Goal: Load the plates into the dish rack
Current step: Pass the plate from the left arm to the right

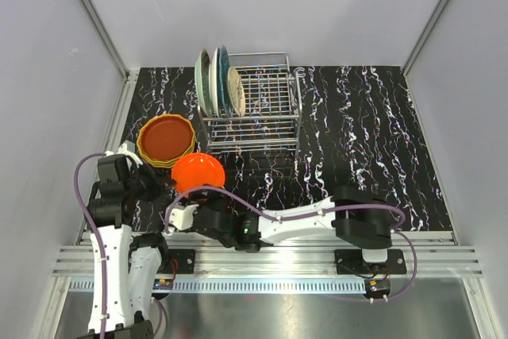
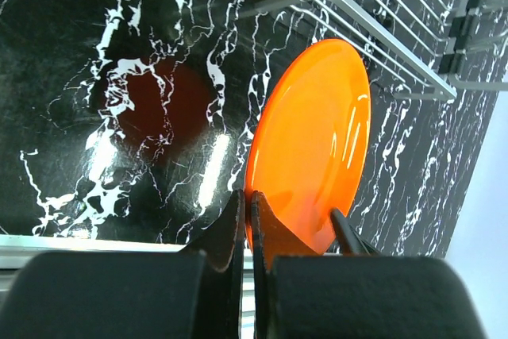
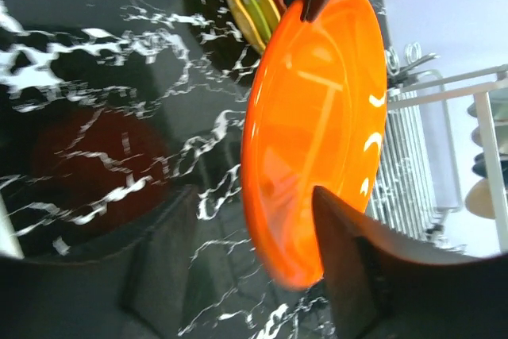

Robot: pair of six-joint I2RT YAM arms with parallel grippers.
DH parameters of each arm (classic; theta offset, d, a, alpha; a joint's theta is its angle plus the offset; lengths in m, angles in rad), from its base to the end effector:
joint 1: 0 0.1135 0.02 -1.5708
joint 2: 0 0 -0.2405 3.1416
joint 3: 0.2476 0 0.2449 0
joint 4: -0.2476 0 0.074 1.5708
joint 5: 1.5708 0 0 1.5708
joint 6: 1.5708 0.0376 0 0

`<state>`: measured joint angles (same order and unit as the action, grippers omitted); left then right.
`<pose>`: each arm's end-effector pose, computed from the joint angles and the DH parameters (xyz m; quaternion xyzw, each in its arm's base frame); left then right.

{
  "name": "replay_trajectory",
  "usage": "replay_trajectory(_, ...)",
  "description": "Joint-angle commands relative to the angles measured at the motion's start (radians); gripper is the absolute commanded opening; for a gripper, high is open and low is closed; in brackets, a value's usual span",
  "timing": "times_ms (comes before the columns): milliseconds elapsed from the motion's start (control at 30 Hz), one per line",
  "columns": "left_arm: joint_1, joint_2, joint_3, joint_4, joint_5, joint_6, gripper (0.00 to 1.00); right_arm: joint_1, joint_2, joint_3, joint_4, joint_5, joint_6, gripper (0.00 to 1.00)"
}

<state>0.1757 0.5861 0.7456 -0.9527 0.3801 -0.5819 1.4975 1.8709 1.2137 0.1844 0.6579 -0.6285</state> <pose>0.1215 0.0074 0.2659 -0.2695 0.8708 -0.2463 0.3293 0.0528 0.4053 0.1985 -0.6235 0.5399 -0.0421 0.5640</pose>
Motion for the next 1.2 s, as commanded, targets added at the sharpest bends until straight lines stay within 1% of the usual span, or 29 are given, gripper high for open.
replay_trajectory(0,-0.005,-0.002,0.038,0.014,0.063,0.014,0.0,-0.026,0.036,0.075,0.087,0.077,-0.091,0.65)
replay_trajectory(33,-0.005,-0.003,0.038,0.012,0.065,0.017,0.0,-0.026,0.049,0.084,0.069,0.08,-0.1,0.55)
replay_trajectory(133,-0.005,0.001,0.035,0.014,0.075,0.013,0.0,-0.026,0.063,0.095,0.076,0.1,-0.114,0.38)
replay_trajectory(167,-0.004,0.003,0.034,0.023,0.077,0.011,0.0,-0.028,0.066,0.095,0.079,0.104,-0.115,0.3)
replay_trajectory(233,-0.004,0.009,0.037,0.031,0.086,0.014,0.0,-0.026,0.068,0.098,0.073,0.115,-0.115,0.23)
replay_trajectory(267,-0.005,0.021,0.04,0.035,0.085,0.016,0.0,-0.026,0.071,0.099,0.075,0.121,-0.114,0.18)
replay_trajectory(367,-0.007,0.05,0.044,0.057,0.115,0.01,0.01,-0.023,0.068,0.092,0.082,0.138,-0.119,0.12)
replay_trajectory(400,-0.005,0.058,0.043,0.061,0.131,0.008,0.11,-0.023,0.062,0.089,0.086,0.143,-0.119,0.07)
replay_trajectory(467,-0.005,0.075,0.047,0.077,0.135,0.004,0.15,-0.025,0.054,0.081,0.092,0.143,-0.114,0.0)
replay_trajectory(533,-0.005,0.084,0.052,0.084,0.14,0.005,0.3,-0.023,0.04,0.072,0.084,0.14,-0.099,0.0)
replay_trajectory(567,-0.005,0.092,0.055,0.089,0.138,0.005,0.35,-0.025,0.036,0.072,0.076,0.138,-0.088,0.0)
replay_trajectory(600,-0.005,0.096,0.06,0.091,0.134,0.005,0.43,-0.025,0.027,0.073,0.069,0.141,-0.077,0.0)
replay_trajectory(733,-0.005,0.126,0.089,0.092,0.1,0.039,0.63,-0.025,-0.024,0.052,0.015,0.12,0.027,0.0)
replay_trajectory(900,-0.005,0.195,0.171,0.086,0.033,0.086,0.72,-0.029,-0.107,-0.011,-0.011,0.097,0.113,0.0)
replay_trajectory(967,-0.004,0.222,0.21,0.097,0.02,0.091,0.76,-0.031,-0.128,-0.026,-0.046,0.086,0.173,0.0)
replay_trajectory(1067,-0.005,0.259,0.25,0.114,-0.029,0.099,0.8,-0.034,-0.176,-0.046,-0.105,0.068,0.252,0.0)
replay_trajectory(1167,-0.005,0.296,0.296,0.137,-0.093,0.1,0.81,-0.036,-0.251,-0.077,-0.157,0.045,0.326,0.0)
